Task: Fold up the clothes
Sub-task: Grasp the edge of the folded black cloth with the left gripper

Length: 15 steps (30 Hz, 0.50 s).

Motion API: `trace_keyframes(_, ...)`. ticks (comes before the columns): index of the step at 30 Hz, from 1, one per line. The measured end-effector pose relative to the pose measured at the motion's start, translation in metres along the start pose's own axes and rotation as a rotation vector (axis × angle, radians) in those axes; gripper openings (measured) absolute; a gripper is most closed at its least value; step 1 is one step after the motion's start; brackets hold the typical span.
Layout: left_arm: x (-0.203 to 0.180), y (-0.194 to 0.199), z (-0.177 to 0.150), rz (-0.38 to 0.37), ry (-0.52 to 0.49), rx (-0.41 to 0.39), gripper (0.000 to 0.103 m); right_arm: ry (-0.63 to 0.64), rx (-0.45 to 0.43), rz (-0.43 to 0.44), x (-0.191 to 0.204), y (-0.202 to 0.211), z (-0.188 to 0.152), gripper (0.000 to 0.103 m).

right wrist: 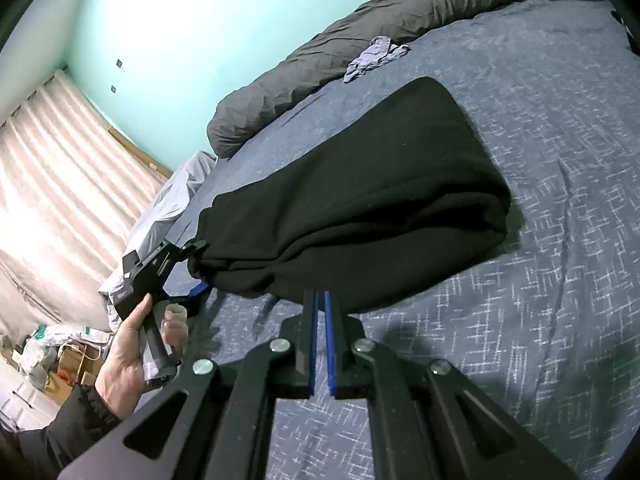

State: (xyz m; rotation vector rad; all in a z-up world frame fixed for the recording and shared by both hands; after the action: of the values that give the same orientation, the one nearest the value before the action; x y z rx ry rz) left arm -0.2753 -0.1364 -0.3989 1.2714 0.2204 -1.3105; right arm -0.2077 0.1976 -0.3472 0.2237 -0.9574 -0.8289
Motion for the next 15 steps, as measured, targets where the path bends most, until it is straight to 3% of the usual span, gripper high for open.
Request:
trace_keyframes(8,0.001,0.003,-0.004,-0.052,0.014,0.0,0.047,-0.058,-0.012,-0.003,-0.013,0.003,0.002,0.003)
trace_keyframes(15,-0.014,0.006,0.002,-0.088,-0.027,-0.02,0.042,-0.074,-0.027,-0.002,-0.016,0.005,0.005,0.003)
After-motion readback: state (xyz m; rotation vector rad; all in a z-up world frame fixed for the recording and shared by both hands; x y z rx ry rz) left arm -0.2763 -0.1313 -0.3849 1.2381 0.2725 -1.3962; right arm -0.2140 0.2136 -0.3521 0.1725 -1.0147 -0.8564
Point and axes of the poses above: each gripper's, at about its wrist camera, not at the fingertips, and y roughly against the way its jaws point, x to its left, z to its top, the point moved 5 cm from there along -y, roughly the way its jaws point, and after that the axes turned 1 degree about z, right-handed, at the moved point
